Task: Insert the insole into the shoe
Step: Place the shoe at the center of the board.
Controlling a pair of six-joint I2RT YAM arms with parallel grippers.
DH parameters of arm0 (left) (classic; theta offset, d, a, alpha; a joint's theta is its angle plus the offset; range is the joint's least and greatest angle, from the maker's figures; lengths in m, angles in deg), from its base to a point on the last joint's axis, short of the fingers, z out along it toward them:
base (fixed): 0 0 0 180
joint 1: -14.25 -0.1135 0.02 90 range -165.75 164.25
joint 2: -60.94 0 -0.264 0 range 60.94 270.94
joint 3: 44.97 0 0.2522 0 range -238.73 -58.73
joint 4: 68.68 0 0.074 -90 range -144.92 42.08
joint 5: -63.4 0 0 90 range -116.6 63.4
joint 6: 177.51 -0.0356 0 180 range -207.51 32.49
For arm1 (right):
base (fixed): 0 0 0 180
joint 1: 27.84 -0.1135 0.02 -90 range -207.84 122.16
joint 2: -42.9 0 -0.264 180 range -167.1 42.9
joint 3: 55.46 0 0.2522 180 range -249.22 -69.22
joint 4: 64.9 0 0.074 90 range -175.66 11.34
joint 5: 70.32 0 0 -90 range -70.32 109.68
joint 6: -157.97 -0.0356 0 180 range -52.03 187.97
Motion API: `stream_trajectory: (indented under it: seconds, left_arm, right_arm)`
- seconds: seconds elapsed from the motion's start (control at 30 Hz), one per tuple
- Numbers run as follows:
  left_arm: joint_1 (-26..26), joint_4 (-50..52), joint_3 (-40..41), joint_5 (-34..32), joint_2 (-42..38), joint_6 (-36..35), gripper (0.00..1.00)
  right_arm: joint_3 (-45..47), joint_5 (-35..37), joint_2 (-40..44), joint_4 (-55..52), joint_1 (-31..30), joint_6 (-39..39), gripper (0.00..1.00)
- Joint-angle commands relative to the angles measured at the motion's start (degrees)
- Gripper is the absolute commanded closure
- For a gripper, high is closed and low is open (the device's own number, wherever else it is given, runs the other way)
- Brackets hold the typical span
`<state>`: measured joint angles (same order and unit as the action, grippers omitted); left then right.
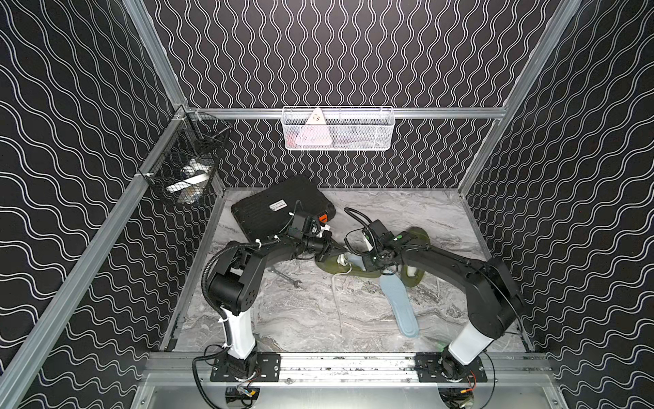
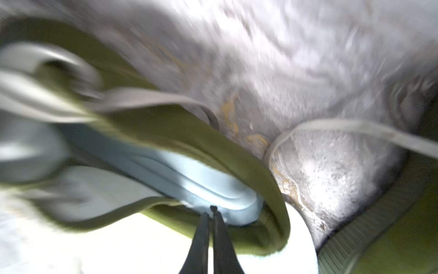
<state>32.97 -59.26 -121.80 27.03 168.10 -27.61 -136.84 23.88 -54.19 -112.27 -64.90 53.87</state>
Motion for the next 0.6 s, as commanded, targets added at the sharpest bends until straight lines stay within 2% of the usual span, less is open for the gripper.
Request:
stream_trajectory:
  seconds: [0.0, 0.17, 0.33, 0.57]
  left_arm:
    - [-0.05, 9.58, -2.5, -0.89, -0.52, -8.76, 0.86]
    - [-0.04, 18.06, -6.31, -3.89, -1.51, -15.38, 0.67]
    - [-0.01, 28.86, -9.77, -8.95, -3.61, -24.04, 0.62]
    - [1.01, 40.03, -11.93, -21.37, -9.01, -35.23, 0.54]
  right_arm:
    - [0.98, -2.94, -2.42, 0.97, 0.83, -1.81, 0.9]
    - [0.35, -6.6, -6.58, 2.75, 1.99, -2.9, 0.92]
    - [-0.39, -6.56, -0.48, -0.32, 1.99, -3.25, 0.91]
    - [-0.42, -5.08, 4.98, -4.66, 1.92, -3.21, 0.87]
